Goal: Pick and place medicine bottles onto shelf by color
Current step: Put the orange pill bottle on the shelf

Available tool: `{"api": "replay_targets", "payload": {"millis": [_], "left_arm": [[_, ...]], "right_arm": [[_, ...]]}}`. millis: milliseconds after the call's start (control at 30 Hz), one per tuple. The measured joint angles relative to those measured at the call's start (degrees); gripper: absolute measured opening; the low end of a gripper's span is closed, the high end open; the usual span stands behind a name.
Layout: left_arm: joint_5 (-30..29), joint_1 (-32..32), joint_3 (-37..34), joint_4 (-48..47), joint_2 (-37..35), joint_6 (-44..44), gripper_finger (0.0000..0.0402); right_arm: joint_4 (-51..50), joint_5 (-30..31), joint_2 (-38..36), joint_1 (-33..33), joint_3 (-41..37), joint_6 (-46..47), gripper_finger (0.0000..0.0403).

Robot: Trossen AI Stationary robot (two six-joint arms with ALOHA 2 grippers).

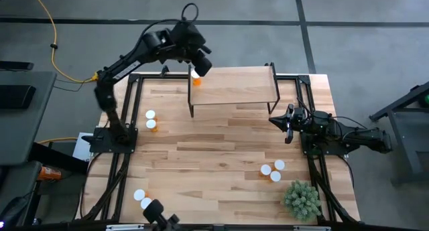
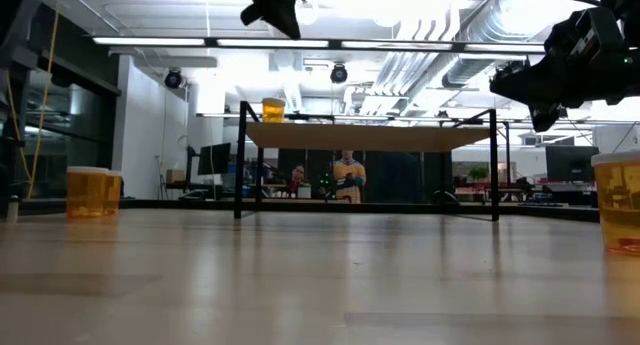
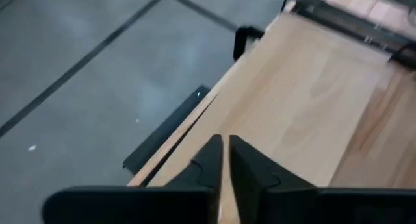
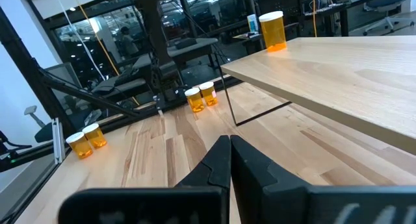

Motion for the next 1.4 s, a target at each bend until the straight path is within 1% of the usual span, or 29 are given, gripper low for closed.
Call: {"api": "replay_targets", "payload": {"millis": [100,133,200,267,300,367,433,533,633,767,933,1133,1267,1400], "left_arm": [[-0.04,-0.09,-14.83,10.12,-8.30,-0.91,0.0007],[0.89,-0.09,-21.09,14.62,-11.77,-1.52,0.0004],[4.78,0.07,-34.08,24.06,-18.99,-3.74,0.0003],[7.04,0.48,-45.12,33.42,-25.82,-5.67,0.0002],[7.14,0.77,-49.70,37.66,-28.95,-6.86,0.0001],[7.77,1.53,-56.26,44.46,-33.30,-8.17,0.0001],[9.15,2.51,-60.16,46.87,-35.24,-7.77,0.0000],[13.22,3.96,-61.73,47.20,-34.81,-6.25,0.0000],[15.86,4.61,-61.73,48.47,-31.80,-3.53,0.0000],[15.85,5.98,-61.77,51.91,-27.37,-1.74,0.0000],[15.67,9.09,-61.76,52.95,-24.14,-2.00,0.0000],[15.47,11.05,-61.76,52.95,-23.94,-2.02,0.0000],[17.96,11.38,-61.75,52.47,-24.10,-0.78,0.0000],[18.25,11.36,-61.75,51.01,-24.12,0.53,0.0000]], "right_arm": [[0.00,0.00,-0.02,0.00,0.00,0.00,0.0000],[0.00,0.00,-0.02,0.00,0.00,0.00,0.0000],[0.00,0.01,-0.01,0.00,0.00,0.00,0.0000],[0.00,0.01,-0.02,0.00,-0.01,0.00,0.0000],[0.00,0.01,-0.01,0.00,-0.01,0.00,0.0000],[0.00,0.00,-0.02,0.00,0.00,0.00,0.0000],[0.00,0.02,0.00,0.00,-0.02,0.00,0.0000],[0.00,0.01,0.00,0.00,0.00,0.00,0.0000],[0.00,0.00,-0.02,0.00,-0.01,0.00,0.0000],[0.00,0.02,0.00,0.00,-0.01,0.00,0.0000],[0.00,0.00,0.00,0.00,-0.02,0.00,0.0000],[0.00,0.00,-0.01,0.00,0.00,0.00,0.0000],[0.00,0.01,-0.01,0.00,0.00,0.00,0.0000],[0.00,0.00,-0.02,0.00,0.00,0.00,0.0000]]}}
